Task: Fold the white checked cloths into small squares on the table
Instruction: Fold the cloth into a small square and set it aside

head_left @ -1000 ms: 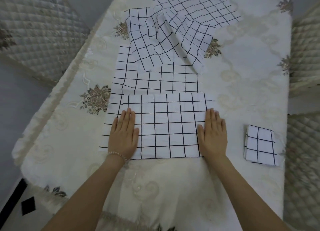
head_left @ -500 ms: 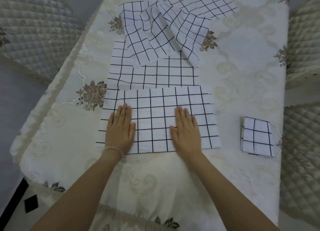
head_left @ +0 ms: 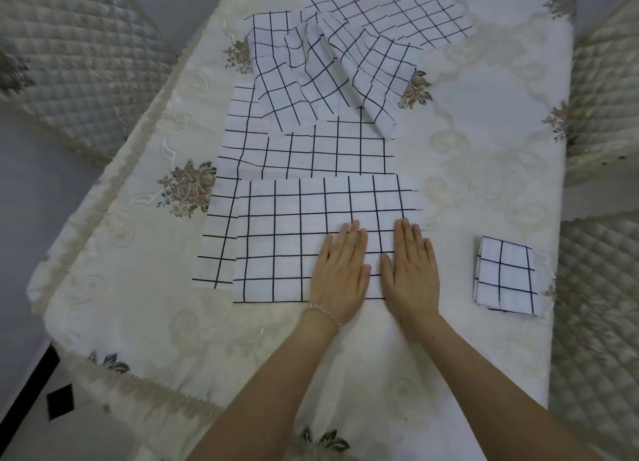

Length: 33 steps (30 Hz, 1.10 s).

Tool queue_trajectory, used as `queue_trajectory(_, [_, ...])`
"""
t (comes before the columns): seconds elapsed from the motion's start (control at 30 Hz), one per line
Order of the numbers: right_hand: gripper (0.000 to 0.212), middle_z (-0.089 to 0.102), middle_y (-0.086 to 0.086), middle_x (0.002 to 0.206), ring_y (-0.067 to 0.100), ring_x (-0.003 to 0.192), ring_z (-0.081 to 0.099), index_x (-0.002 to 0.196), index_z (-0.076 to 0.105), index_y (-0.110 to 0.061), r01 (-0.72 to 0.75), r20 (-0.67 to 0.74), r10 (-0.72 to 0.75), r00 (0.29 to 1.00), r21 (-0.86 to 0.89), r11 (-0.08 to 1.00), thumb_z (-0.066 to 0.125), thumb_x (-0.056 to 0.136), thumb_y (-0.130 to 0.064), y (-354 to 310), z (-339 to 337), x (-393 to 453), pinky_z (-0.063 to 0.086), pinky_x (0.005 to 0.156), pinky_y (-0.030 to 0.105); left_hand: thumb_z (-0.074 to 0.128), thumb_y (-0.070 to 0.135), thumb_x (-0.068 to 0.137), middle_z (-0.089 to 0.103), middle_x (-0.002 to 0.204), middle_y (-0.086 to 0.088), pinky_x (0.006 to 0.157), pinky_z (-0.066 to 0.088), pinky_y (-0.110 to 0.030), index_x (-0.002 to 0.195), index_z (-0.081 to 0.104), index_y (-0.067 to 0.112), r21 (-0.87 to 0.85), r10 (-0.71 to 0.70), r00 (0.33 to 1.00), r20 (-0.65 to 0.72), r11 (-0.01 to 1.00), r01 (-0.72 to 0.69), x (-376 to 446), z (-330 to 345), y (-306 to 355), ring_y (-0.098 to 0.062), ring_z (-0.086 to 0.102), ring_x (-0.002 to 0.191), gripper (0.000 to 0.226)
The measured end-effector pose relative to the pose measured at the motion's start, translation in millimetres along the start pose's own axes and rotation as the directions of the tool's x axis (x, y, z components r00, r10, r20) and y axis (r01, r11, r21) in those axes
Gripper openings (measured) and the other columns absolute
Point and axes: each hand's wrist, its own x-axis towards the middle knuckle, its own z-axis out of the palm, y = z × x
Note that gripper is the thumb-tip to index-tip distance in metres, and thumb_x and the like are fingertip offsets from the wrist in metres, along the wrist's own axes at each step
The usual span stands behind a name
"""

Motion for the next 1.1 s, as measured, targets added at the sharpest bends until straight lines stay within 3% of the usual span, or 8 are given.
queue_trajectory(0.13, [0.063,0.006,0.000,0.161,0.013,0.148,0.000,0.154,0.008,-0.013,0.004,-0.007,-0.004,1.000,0.011,1.000,0.014,0.098,-0.041,2.1,0.8,0.2,0.003,0.121,0.035,0.019,0.032,0.097,0.016,0.157,-0.008,0.116,0.011,-0.041,0.149,0.018,0.007,0.046,-0.067,0.997,0.042,0.997,0.065,-15.2,8.6,-35.4,-0.022,0.011,0.146,0.058])
queue_trajectory(0.33, [0.063,0.003,-0.001,0.161,0.012,0.148,-0.002,0.154,0.006,-0.013,0.012,-0.015,-0.012,1.000,0.018,1.000,0.014,0.098,-0.041,1.5,0.1,0.1,0.002,0.121,0.034,0.010,0.035,0.098,0.006,0.159,-0.004,0.118,0.004,-0.037,0.151,0.008,0.010,0.044,-0.311,0.950,0.014,0.950,0.310,-60.9,-12.7,-124.5,-0.015,0.001,0.146,0.059])
queue_trajectory(0.47, [0.062,0.004,0.000,0.161,0.013,0.148,-0.002,0.154,0.005,-0.013,0.012,-0.008,-0.011,1.000,0.027,1.000,0.014,0.099,-0.041,2.6,1.4,-0.3,-0.001,0.121,0.033,0.022,0.032,0.097,0.025,0.154,-0.015,0.116,0.017,-0.041,0.146,0.026,0.000,-0.010,-0.369,0.929,-0.022,0.929,0.369,-59.0,-23.2,-117.9,-0.026,0.022,0.143,0.059])
queue_trajectory(0.57, [0.062,0.006,0.000,0.161,0.013,0.148,0.000,0.154,0.006,-0.013,0.012,-0.015,-0.011,1.000,0.031,0.999,0.017,0.099,-0.040,2.5,1.2,-0.4,0.001,0.121,0.034,0.051,0.017,0.090,0.049,0.131,-0.026,0.096,0.043,-0.047,0.124,0.052,-0.007,-0.086,-0.555,0.821,-0.132,0.832,0.548,-65.8,-35.2,-100.9,-0.039,0.048,0.118,0.042])
queue_trajectory(0.7, [0.063,0.006,0.002,0.161,0.014,0.148,-0.001,0.154,0.005,-0.013,0.016,-0.009,-0.016,1.000,0.025,1.000,0.016,0.099,-0.041,2.0,-0.6,-0.9,0.002,0.121,0.035,0.062,0.031,0.085,0.046,0.117,-0.022,0.073,0.042,-0.040,0.114,0.051,-0.002,-0.117,-0.780,0.625,-0.013,0.622,0.774,-79.3,-48.8,-78.5,-0.036,0.044,0.101,0.045])
queue_trajectory(0.8, [0.062,0.004,0.001,0.161,0.013,0.148,-0.002,0.154,0.004,-0.014,0.020,-0.009,-0.020,1.000,0.028,0.999,0.016,0.099,-0.041,1.8,-1.4,-1.6,0.000,0.121,0.034,0.064,0.036,0.084,0.041,0.117,-0.025,0.080,0.039,-0.041,0.115,0.045,-0.005,-0.145,-0.837,0.545,0.049,0.534,0.833,-81.1,-48.6,-73.9,-0.037,0.045,0.097,0.055])
queue_trajectory(0.9, [0.063,0.004,0.002,0.161,0.013,0.148,-0.002,0.154,0.004,-0.014,0.018,-0.009,-0.018,1.000,0.018,1.000,0.017,0.099,-0.040,1.5,-1.5,-1.5,-0.001,0.121,0.034,0.068,0.031,0.083,0.041,0.116,-0.025,0.074,0.044,-0.039,0.118,0.039,-0.007,-0.336,-0.876,0.468,0.112,0.410,0.848,-80.2,-49.7,-75.7,-0.040,0.054,0.089,0.060])
queue_trajectory(1.1, [0.063,0.003,0.001,0.161,0.013,0.148,-0.003,0.154,0.003,-0.014,0.014,-0.006,-0.014,1.000,0.007,1.000,0.015,0.098,-0.041,2.2,-0.5,-1.3,-0.002,0.121,0.033,0.066,0.021,0.082,0.057,0.092,0.000,0.074,0.040,-0.026,0.107,0.054,0.007,-0.528,-0.912,0.375,0.169,0.237,0.815,-80.8,-54.0,-74.3,-0.020,0.055,0.083,0.031])
